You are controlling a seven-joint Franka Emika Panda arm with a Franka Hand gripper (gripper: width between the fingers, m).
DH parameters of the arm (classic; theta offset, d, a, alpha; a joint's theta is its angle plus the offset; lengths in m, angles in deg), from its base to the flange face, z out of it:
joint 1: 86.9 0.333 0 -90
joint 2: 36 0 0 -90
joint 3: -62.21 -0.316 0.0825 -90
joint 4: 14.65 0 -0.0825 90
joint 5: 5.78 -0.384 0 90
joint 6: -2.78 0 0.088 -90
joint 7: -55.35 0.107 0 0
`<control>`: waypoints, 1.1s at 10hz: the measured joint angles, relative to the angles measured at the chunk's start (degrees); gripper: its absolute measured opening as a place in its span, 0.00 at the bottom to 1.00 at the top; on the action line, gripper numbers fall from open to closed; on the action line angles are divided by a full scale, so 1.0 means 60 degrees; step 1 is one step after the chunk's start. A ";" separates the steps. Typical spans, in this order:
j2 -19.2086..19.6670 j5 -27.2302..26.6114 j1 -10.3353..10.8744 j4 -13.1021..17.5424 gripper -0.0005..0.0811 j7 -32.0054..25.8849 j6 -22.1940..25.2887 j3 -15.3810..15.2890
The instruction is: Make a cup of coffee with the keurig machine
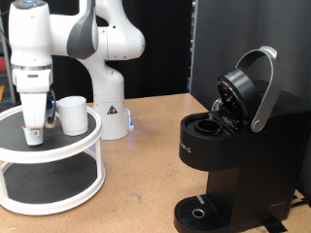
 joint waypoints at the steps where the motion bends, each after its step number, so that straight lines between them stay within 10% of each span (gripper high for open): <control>1: 0.0000 0.0000 -0.0009 0.0000 0.54 0.0000 -0.0004 -0.0001; 8: -0.0258 -0.0489 0.0037 0.0478 0.53 -0.0214 0.1328 -0.0014; 11: -0.0898 -0.1019 0.0081 0.1372 0.24 -0.0807 0.3344 -0.0051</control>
